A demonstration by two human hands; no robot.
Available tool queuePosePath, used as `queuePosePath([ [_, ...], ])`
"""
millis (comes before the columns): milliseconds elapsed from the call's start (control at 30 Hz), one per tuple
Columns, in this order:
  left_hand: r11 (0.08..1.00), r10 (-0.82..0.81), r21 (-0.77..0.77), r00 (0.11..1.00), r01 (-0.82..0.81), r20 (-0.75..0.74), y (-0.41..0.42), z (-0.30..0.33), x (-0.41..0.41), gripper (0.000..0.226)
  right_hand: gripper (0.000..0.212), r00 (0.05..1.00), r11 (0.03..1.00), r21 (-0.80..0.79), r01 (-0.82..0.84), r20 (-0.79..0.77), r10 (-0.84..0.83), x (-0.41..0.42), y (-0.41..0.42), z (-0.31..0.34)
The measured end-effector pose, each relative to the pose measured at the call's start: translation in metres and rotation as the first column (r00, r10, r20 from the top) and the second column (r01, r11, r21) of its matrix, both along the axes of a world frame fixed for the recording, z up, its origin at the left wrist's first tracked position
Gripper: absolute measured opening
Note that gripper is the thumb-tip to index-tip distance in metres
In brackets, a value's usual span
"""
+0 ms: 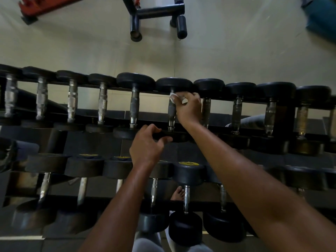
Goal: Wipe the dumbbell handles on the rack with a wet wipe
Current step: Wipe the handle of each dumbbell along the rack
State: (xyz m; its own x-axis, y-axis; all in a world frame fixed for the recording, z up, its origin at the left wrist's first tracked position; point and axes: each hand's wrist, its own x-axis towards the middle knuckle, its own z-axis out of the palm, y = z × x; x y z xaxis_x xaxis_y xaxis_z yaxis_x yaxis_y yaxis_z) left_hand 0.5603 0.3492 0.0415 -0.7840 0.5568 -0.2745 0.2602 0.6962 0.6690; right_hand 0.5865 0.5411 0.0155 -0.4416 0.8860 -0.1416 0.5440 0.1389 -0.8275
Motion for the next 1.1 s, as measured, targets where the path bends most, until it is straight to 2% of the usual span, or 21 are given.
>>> queuePosePath([
  [67, 1.0, -0.002, -0.009, 1.0, 0.002, -0.005, 0.001, -0.001, 0.0, 0.034, 0.02, 0.986, 0.969, -0.202, 0.144, -0.058, -0.158, -0.003, -0.002, -0.003],
  [133, 1.0, -0.007, -0.011, 1.0, 0.007, -0.012, 0.001, -0.001, -0.001, 0.034, 0.016, 0.948, 0.874, -0.423, 0.241, -0.089, -0.305, -0.006, -0.001, -0.004],
  [233, 1.0, -0.004, 0.003, 1.0, 0.004, -0.021, 0.0, -0.002, 0.0, 0.033, 0.011, 0.898, 0.718, -0.633, 0.291, -0.078, -0.432, -0.013, 0.008, -0.002],
  [333, 1.0, 0.002, 0.022, 1.0, -0.001, -0.014, -0.001, -0.002, 0.001, 0.032, 0.006, 0.872, 0.567, -0.779, 0.269, -0.053, -0.486, -0.019, 0.02, 0.002],
  [433, 1.0, -0.003, 0.03, 1.0, 0.003, -0.01, -0.001, -0.001, 0.0, 0.032, 0.02, 0.905, 0.507, -0.83, 0.233, -0.006, -0.425, -0.019, 0.025, 0.005],
  [533, 1.0, -0.01, 0.027, 1.0, 0.011, -0.012, -0.001, 0.0, -0.001, 0.032, 0.018, 0.946, 0.541, -0.822, 0.177, -0.01, -0.325, -0.013, 0.028, 0.004],
  [700, 1.0, -0.008, 0.017, 1.0, 0.008, -0.016, -0.001, 0.001, -0.001, 0.031, 0.034, 0.98, 0.682, -0.711, 0.172, 0.191, -0.049, 0.009, 0.032, -0.001],
  [833, 1.0, -0.019, 0.003, 1.0, 0.019, -0.024, -0.001, 0.004, -0.001, 0.031, 0.04, 0.981, 0.759, -0.651, 0.028, 0.164, 0.104, 0.021, 0.033, -0.004],
  [1033, 1.0, -0.026, 0.006, 0.999, 0.027, -0.021, 0.0, 0.002, -0.002, 0.032, 0.023, 0.904, 0.801, -0.595, -0.074, 0.299, 0.305, 0.031, 0.025, 0.008],
  [1100, 1.0, -0.031, 0.005, 0.999, 0.031, -0.021, 0.0, 0.001, -0.001, 0.033, 0.025, 0.868, 0.82, -0.561, -0.108, 0.349, 0.354, 0.032, 0.021, 0.004],
])
